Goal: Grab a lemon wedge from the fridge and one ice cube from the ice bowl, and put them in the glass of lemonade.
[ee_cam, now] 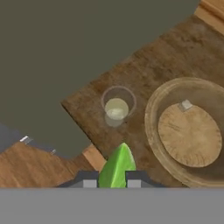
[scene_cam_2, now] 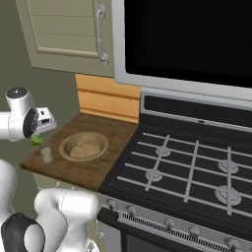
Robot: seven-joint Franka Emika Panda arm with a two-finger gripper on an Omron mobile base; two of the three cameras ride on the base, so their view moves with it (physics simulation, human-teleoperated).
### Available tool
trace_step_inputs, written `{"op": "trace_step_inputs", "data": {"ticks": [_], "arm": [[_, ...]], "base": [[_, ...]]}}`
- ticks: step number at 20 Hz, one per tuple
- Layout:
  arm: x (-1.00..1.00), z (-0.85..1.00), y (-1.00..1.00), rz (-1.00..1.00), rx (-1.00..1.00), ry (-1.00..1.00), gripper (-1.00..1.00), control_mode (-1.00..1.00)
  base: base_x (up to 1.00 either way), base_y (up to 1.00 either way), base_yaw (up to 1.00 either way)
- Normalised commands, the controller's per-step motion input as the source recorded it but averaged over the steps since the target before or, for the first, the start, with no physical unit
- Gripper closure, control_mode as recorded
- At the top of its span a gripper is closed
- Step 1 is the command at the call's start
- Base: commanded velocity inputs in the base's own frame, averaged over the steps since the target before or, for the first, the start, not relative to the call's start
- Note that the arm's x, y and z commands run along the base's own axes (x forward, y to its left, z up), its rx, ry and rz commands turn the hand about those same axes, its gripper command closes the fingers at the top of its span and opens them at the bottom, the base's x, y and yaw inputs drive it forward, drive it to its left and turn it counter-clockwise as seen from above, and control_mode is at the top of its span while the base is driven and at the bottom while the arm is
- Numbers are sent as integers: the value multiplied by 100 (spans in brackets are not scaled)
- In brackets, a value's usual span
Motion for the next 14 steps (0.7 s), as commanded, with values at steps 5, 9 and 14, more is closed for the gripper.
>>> {"op": "trace_step_inputs", "data": {"ticks": [5,9,14], "arm": [[61,-40,32,6,-7,13,100,-100],[19,-6,18,3,-4,8,100,-100],[9,0,8,0,-3,5,100,-100]], "base": [[0,0,0],[0,0,0],[0,0,0]]}}
